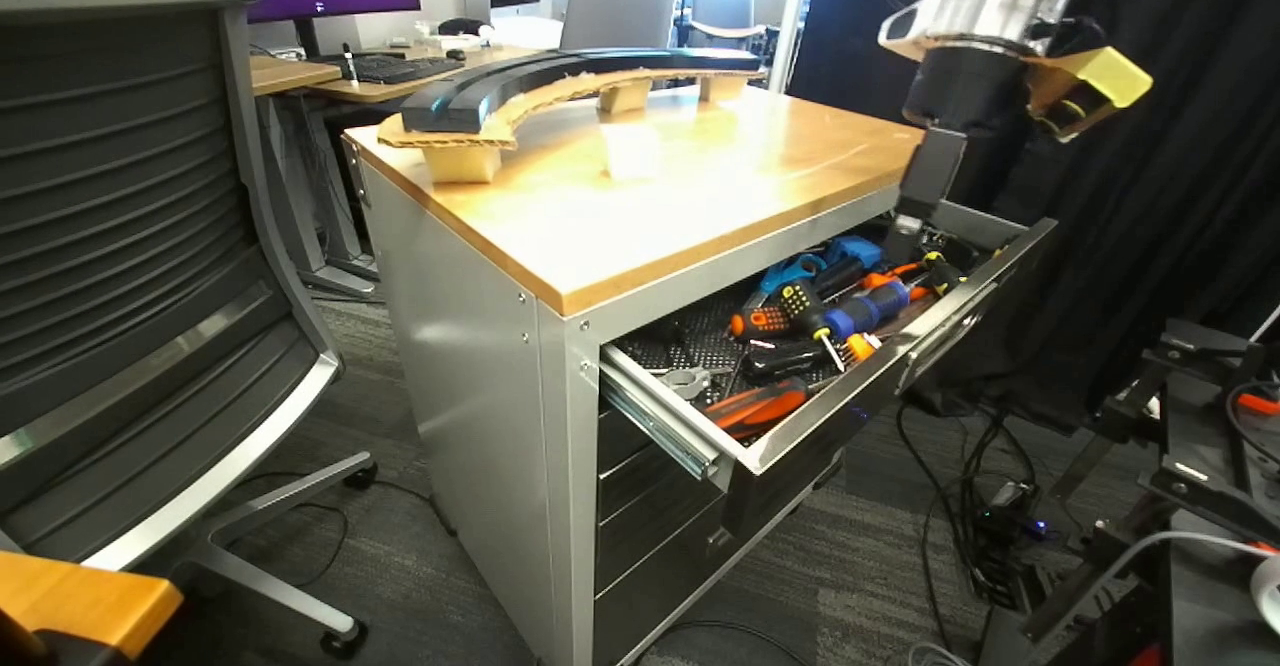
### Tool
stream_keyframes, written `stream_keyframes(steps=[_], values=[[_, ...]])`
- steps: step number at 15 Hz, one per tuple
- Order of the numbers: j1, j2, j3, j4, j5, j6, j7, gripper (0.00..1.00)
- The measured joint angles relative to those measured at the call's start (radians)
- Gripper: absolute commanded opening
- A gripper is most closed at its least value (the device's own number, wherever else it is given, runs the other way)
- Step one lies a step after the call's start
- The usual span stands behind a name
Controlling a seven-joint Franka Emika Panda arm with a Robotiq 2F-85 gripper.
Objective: Put the screwdriver in the open drawer then close the drawer
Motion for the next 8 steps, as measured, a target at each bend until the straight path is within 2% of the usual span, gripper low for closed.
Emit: stream_keyframes(steps=[1, 2, 3, 5, 8], values=[[-0.003, -0.012, -0.022, -0.025, -0.058, -0.034, 0.061, 0.75], [-0.007, -0.027, -0.043, -0.049, -0.109, -0.073, 0.117, 0.73], [-0.011, -0.041, -0.064, -0.067, -0.153, -0.114, 0.169, 0.67], [-0.02, -0.06, -0.096, -0.092, -0.206, -0.188, 0.24, 0.49], [-0.024, -0.062, -0.116, -0.115, -0.214, -0.2, 0.268, 0.27]])
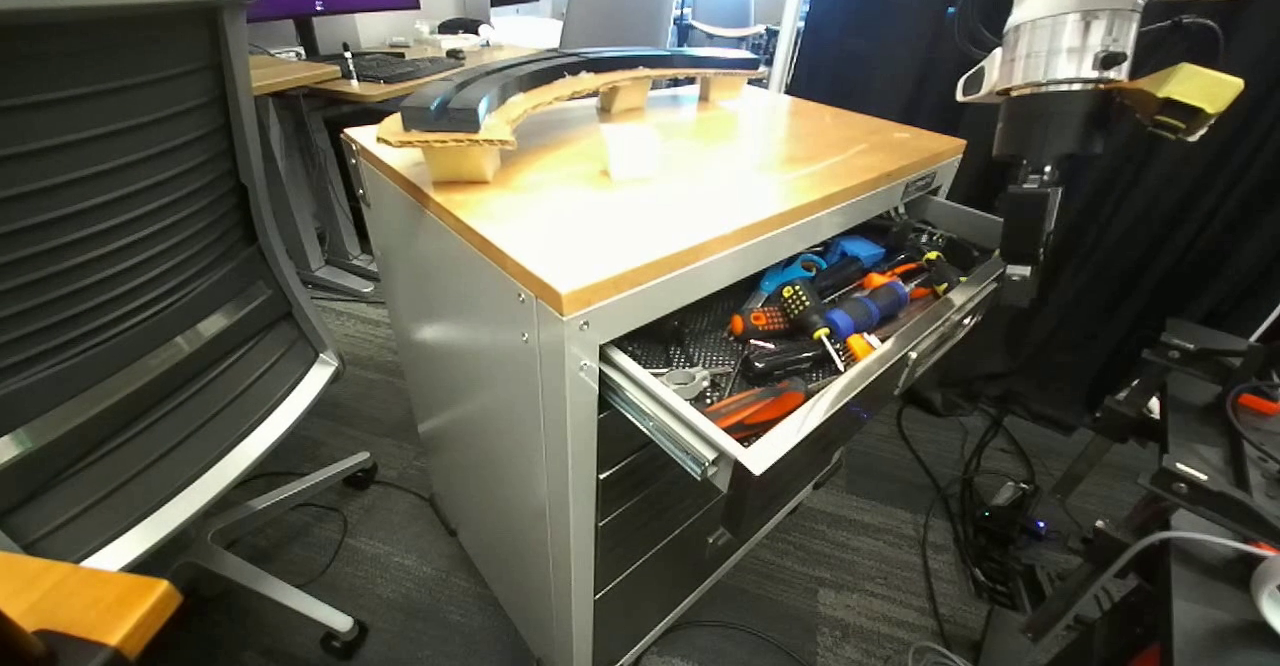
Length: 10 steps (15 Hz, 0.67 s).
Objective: Put the screwdriver in the open drawer then close the drawer
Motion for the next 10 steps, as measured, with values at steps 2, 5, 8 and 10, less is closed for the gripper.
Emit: stream_keyframes(steps=[2, 5, 8, 10], values=[[0.0, 0.007, -0.001, -0.012, 0.038, 0.045, -0.008, 0.11], [0.001, 0.037, 0.011, -0.034, 0.137, 0.199, -0.075, 0.04], [0.0, 0.057, 0.029, -0.056, 0.236, 0.324, -0.157, 0.06], [0.0, 0.069, 0.047, -0.056, 0.305, 0.404, -0.212, 0.07]])
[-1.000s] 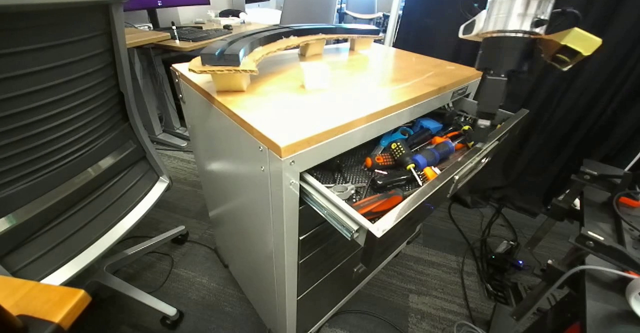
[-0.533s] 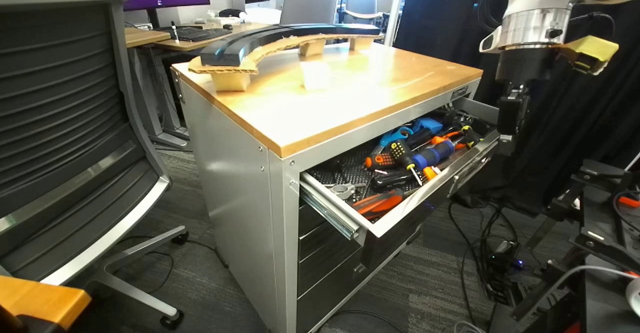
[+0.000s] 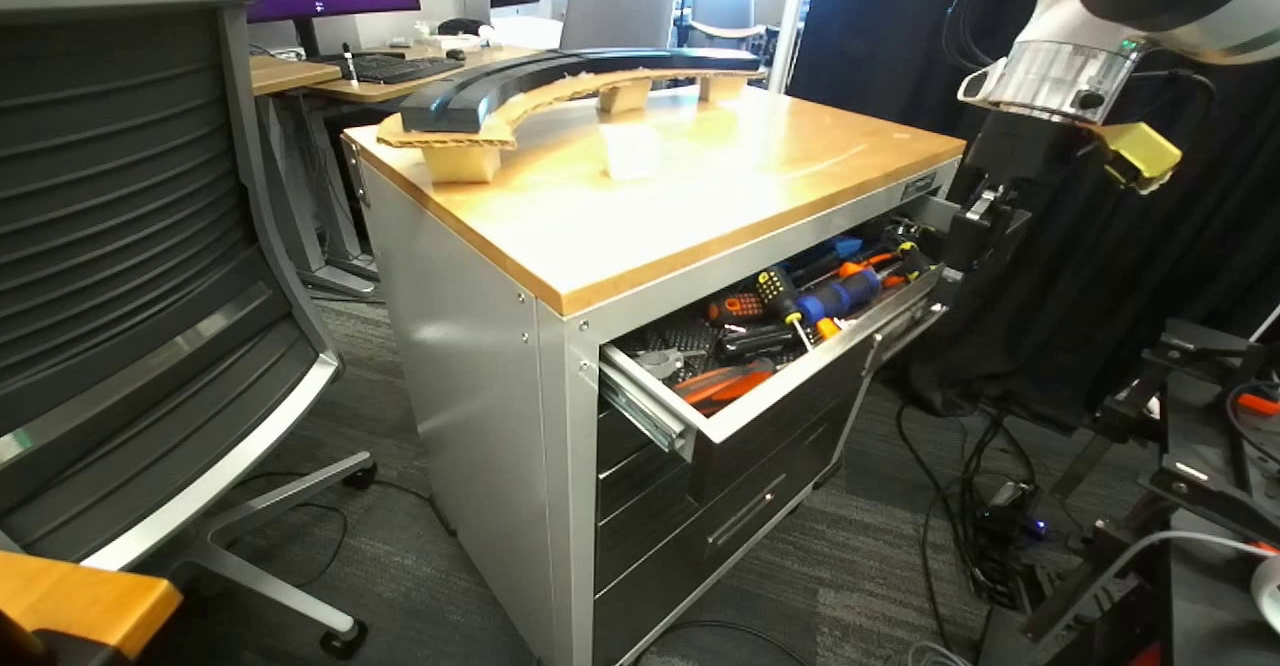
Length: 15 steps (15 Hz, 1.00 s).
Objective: Put the screwdriver in the open drawer then close the drawer
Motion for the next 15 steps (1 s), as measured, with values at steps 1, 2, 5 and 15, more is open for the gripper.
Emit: stream_keyframes(steps=[1, 2, 5, 15], values=[[0.0, 0.009, 0.013, 0.0, 0.041, 0.053, -0.035, 0.08], [0.001, 0.02, 0.031, 0.001, 0.089, 0.11, -0.072, 0.07], [-0.002, 0.06, 0.095, 0.035, 0.287, 0.248, -0.202, 0.07], [-0.099, 0.2, 0.262, 0.237, 0.657, 0.427, -0.539, 0.33]])
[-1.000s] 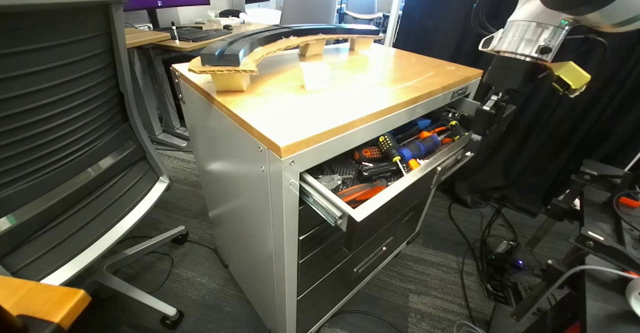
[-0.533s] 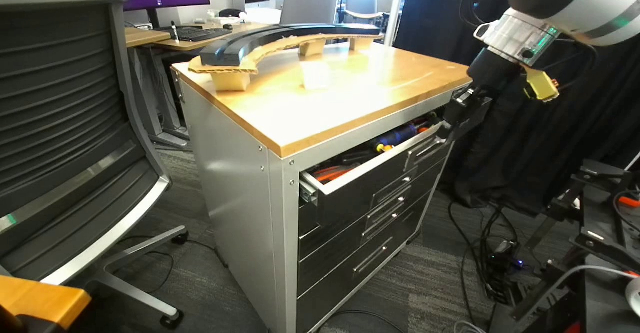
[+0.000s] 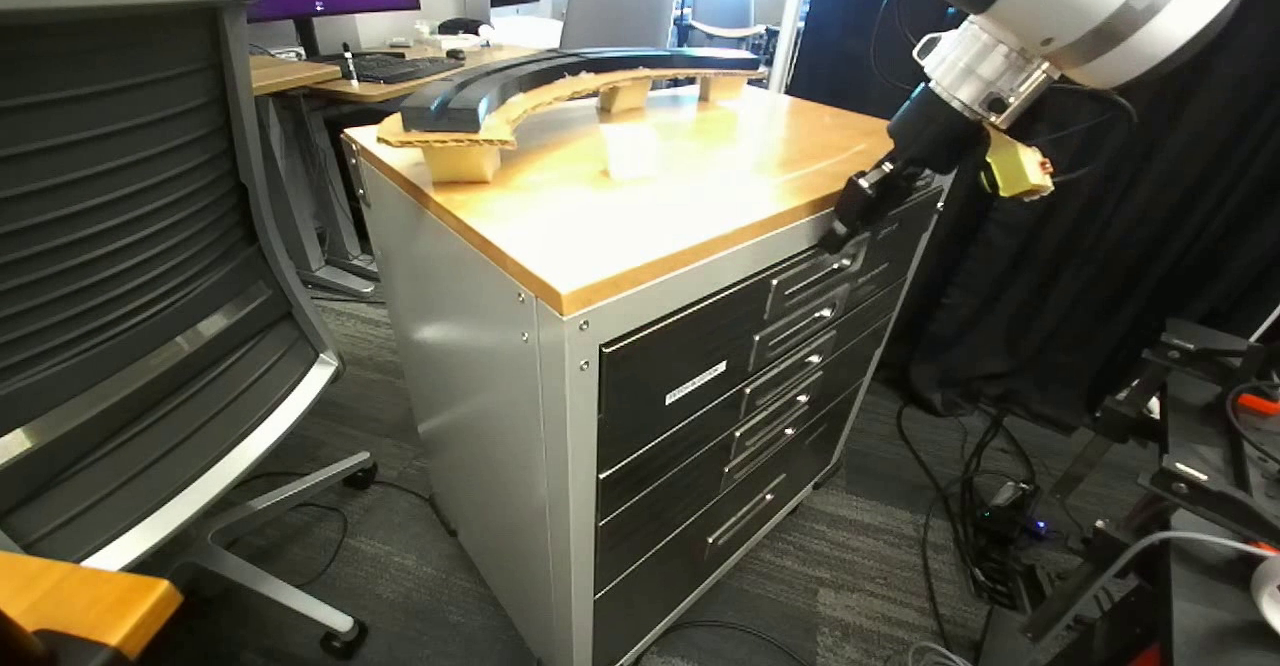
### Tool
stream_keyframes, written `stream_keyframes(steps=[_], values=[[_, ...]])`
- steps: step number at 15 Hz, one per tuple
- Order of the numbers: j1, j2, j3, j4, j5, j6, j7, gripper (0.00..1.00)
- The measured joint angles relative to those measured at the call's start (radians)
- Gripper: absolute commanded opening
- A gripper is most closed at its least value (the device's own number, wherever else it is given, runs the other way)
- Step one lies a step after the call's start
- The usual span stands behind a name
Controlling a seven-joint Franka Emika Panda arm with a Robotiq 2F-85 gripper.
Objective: Put the screwdriver in the open drawer then close the drawer
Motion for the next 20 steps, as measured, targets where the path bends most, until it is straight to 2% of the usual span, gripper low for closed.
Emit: stream_keyframes(steps=[1, 3, 4, 6, 8, 10, 13, 15, 17, 20], values=[[-0.011, 0.003, 0.013, 0.005, 0.021, 0.0, -0.02, 0.33], [-0.02, -0.002, 0.02, -0.002, 0.027, -0.023, -0.032, 0.46], [-0.019, -0.01, 0.014, -0.018, 0.005, -0.065, -0.027, 0.56], [-0.005, -0.051, -0.032, -0.087, -0.131, -0.209, 0.045, 0.71], [0.035, -0.125, -0.113, -0.161, -0.306, -0.362, 0.15, 0.85], [0.081, -0.205, -0.182, -0.209, -0.483, -0.467, 0.256, 0.99], [0.097, -0.327, -0.211, -0.21, -0.744, -0.589, 0.419, 1.0], [0.103, -0.414, -0.216, -0.182, -0.876, -0.684, 0.495, 1.0], [0.121, -0.492, -0.222, -0.129, -0.937, -0.787, 0.535, 1.0], [0.157, -0.572, -0.238, -0.025, -0.942, -0.91, 0.604, 1.0]])
